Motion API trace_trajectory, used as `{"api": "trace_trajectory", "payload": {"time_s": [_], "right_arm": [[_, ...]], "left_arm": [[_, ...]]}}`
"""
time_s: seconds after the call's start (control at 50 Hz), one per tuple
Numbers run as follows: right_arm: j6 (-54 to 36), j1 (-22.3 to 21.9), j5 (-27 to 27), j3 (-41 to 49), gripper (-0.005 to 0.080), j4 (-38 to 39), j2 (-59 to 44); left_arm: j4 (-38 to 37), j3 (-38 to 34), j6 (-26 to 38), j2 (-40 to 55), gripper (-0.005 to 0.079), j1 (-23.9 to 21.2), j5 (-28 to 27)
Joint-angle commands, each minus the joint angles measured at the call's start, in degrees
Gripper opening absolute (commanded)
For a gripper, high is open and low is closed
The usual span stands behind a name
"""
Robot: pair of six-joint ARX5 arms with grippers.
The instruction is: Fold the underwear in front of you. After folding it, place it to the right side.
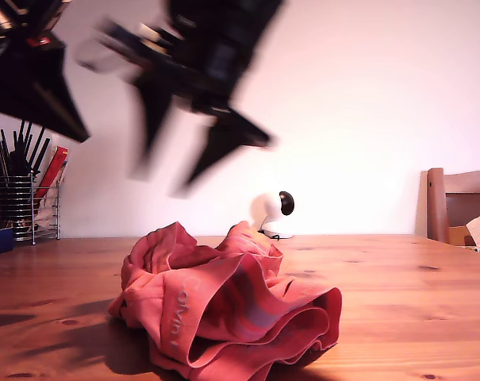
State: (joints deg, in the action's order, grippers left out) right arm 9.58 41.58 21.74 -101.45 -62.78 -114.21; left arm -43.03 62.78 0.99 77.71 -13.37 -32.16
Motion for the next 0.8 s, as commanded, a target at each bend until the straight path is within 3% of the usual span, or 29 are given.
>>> {"api": "trace_trajectory", "payload": {"time_s": [0.0, 0.42, 0.54, 0.78], "right_arm": [[-1.1, -2.8, -0.3, -0.1, 0.034, -0.5, 0.8], [-6.7, -14.7, -1.0, -0.1, 0.034, 1.6, 0.9], [-7.1, -16.7, -0.7, -0.1, 0.034, 4.0, 0.9], [-7.1, -18.8, -0.6, -0.1, 0.034, 6.4, 0.9]], "left_arm": [[1.7, 0.1, -1.0, 0.0, -0.0021, -1.3, -0.4], [13.1, 0.1, -1.2, 11.4, 0.0009, -14.2, -0.3], [13.6, 0.1, -0.5, 15.0, 0.0079, -16.3, 0.3], [16.2, 0.1, -2.4, 19.0, 0.008, -19.2, 1.2]]}}
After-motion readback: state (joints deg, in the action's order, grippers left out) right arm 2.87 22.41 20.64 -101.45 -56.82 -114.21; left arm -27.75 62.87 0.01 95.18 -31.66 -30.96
